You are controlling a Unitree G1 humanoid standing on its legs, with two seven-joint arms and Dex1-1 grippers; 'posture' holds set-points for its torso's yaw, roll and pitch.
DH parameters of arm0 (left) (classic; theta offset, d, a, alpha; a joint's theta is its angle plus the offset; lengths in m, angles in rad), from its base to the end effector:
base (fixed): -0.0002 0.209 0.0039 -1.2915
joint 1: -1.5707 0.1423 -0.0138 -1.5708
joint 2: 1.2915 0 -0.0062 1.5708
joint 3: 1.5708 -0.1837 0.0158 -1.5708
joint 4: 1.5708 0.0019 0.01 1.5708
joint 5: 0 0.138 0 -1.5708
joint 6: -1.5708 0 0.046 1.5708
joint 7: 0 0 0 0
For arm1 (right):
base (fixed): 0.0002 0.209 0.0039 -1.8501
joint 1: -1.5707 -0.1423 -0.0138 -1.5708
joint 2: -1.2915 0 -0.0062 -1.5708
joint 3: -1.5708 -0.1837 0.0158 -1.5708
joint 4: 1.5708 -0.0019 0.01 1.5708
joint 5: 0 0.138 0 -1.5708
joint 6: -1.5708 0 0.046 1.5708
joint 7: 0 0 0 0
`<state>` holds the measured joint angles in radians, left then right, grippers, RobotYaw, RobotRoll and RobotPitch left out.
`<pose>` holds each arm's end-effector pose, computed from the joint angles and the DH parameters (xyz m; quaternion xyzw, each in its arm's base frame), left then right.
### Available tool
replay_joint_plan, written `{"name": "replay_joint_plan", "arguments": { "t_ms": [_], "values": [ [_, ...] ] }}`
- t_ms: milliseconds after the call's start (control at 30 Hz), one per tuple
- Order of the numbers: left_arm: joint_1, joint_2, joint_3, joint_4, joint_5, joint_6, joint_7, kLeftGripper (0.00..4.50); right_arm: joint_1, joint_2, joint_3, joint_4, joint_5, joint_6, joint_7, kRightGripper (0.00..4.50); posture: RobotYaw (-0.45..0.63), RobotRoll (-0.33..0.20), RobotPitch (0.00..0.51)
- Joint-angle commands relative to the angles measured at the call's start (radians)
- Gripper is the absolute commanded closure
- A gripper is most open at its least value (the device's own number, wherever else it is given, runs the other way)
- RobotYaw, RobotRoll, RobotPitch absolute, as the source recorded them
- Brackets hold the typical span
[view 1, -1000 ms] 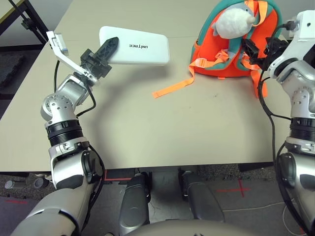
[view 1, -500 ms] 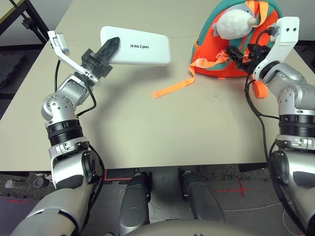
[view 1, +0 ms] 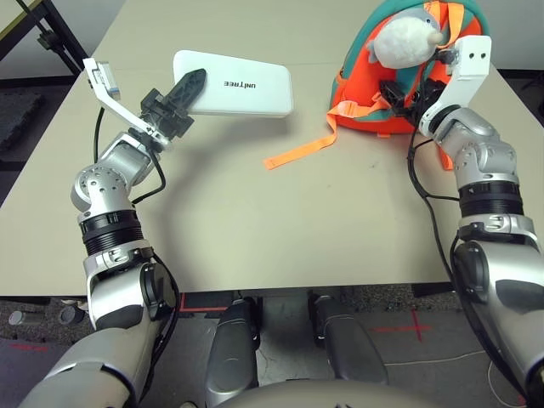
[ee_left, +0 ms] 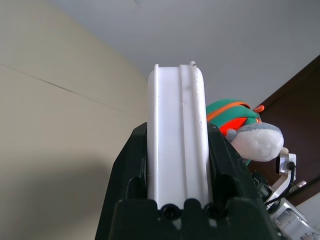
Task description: Put the pencil case into the backpack and zip it.
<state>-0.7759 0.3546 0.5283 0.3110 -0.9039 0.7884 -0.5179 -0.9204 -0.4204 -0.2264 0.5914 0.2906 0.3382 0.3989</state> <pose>0.3073 0.2468 0.1925 -0.3787 -0.0716 -0.3149 0.8674 0.3416 -0.2333 0.2038 0.0370 -0.0408 0.1283 0.9902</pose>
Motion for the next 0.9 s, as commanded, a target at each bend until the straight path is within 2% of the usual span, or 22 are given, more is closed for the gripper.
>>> {"name": "replay_joint_plan", "arguments": {
  "t_ms": [33,167,233,633,900],
  "values": [
    [-0.007,-0.002,-0.001,-0.031,-0.023,-0.014,-0.005,3.14,0.040,-0.026,-0.005,-0.098,0.017,0.054,0.022,2.09,-0.12,0.000,0.206],
    [-0.008,-0.009,-0.005,-0.022,-0.019,-0.021,-0.008,3.14,0.110,-0.057,-0.018,-0.275,0.057,0.166,0.035,3.57,-0.13,0.000,0.208],
    [-0.009,-0.013,-0.008,-0.019,-0.018,-0.023,-0.009,3.14,0.141,-0.070,-0.022,-0.363,0.079,0.224,0.035,4.07,-0.14,0.000,0.208],
    [-0.022,-0.015,-0.022,0.012,-0.013,-0.037,-0.022,3.14,0.213,-0.165,-0.069,-0.743,0.206,0.544,0.024,4.14,-0.16,0.000,0.206],
    [-0.030,-0.011,-0.030,0.037,-0.009,-0.045,-0.034,3.14,0.245,-0.229,-0.152,-0.980,0.322,0.790,-0.018,4.14,-0.17,0.000,0.207]
  ]
}}
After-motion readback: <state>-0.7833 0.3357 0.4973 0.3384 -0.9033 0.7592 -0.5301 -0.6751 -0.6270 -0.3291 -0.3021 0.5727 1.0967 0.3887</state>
